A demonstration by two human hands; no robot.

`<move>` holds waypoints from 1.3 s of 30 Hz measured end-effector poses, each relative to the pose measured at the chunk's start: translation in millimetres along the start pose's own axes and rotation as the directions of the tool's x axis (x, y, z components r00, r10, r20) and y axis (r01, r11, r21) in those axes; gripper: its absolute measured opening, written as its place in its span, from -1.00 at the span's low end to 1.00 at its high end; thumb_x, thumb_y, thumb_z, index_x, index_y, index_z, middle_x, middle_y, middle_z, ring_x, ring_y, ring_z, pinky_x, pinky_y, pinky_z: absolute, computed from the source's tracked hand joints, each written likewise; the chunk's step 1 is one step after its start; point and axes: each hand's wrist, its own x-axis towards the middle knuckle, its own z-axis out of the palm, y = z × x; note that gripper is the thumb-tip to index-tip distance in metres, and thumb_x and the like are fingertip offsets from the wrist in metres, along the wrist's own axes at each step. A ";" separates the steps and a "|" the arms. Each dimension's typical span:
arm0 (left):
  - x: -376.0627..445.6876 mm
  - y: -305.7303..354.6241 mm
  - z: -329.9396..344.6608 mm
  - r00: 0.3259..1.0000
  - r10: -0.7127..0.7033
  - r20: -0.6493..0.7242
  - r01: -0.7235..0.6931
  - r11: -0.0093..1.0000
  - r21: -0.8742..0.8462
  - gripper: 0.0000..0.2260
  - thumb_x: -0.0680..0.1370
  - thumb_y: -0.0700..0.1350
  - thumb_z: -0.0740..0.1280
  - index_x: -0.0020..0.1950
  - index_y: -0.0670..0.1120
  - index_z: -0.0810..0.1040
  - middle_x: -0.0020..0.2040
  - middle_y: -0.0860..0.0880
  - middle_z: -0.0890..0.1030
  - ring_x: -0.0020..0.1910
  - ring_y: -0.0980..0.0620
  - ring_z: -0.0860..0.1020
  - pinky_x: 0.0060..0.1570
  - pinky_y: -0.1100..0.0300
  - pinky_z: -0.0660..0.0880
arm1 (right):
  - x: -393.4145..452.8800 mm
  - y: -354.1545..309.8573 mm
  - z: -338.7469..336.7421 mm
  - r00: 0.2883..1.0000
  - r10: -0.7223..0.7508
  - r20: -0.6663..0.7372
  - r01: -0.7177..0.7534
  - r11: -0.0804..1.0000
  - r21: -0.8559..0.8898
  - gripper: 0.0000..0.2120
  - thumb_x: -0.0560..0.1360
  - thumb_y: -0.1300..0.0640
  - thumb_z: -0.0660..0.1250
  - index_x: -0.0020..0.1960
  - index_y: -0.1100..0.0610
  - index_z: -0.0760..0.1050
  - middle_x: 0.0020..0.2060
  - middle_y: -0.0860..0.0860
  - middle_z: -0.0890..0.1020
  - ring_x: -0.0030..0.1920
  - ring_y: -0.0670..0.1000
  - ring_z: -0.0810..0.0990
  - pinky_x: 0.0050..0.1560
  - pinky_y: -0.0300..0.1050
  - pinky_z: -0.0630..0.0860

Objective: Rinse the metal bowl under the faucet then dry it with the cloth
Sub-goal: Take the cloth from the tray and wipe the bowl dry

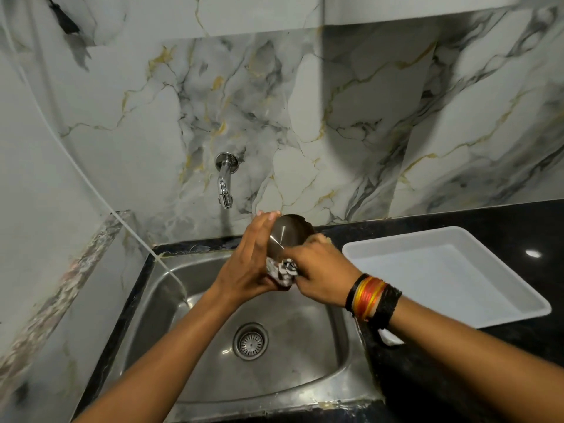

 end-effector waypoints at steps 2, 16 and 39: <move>1.3 1.9 3.7 1.000 -0.013 0.014 0.013 1.000 0.002 0.12 0.42 0.31 0.53 0.67 -0.14 -0.07 0.60 -0.33 0.24 0.65 -0.23 0.15 0.69 -0.06 0.08 | 2.6 3.4 -2.1 0.986 -0.160 0.040 0.162 0.897 -0.412 -0.87 0.39 0.20 0.37 -0.08 0.10 0.63 -0.24 0.07 0.72 -0.15 0.20 0.67 0.28 0.11 0.39; 2.2 3.6 10.2 0.995 0.065 0.081 -0.068 0.997 0.043 0.03 0.51 0.35 0.45 0.63 -0.31 0.08 0.52 -0.43 0.35 0.68 -0.13 0.15 0.69 -0.12 0.04 | -11.3 -7.6 8.2 0.989 0.058 0.139 -0.027 0.975 -0.219 -0.90 0.45 0.15 0.34 -0.09 0.13 0.62 -0.13 0.17 0.71 -0.07 0.25 0.66 -0.05 0.03 0.55; 4.3 14.9 -7.9 0.761 -0.649 -0.025 0.546 0.661 -0.515 0.36 0.20 0.16 0.71 0.75 0.12 -0.15 0.45 -0.03 0.50 0.45 0.10 0.50 0.45 0.16 0.47 | -16.5 -2.0 -2.5 0.754 0.504 -0.422 0.130 0.515 0.847 -0.53 0.52 0.51 0.27 0.36 0.19 0.57 0.22 -0.08 0.71 0.30 -0.05 0.65 0.33 -0.16 0.54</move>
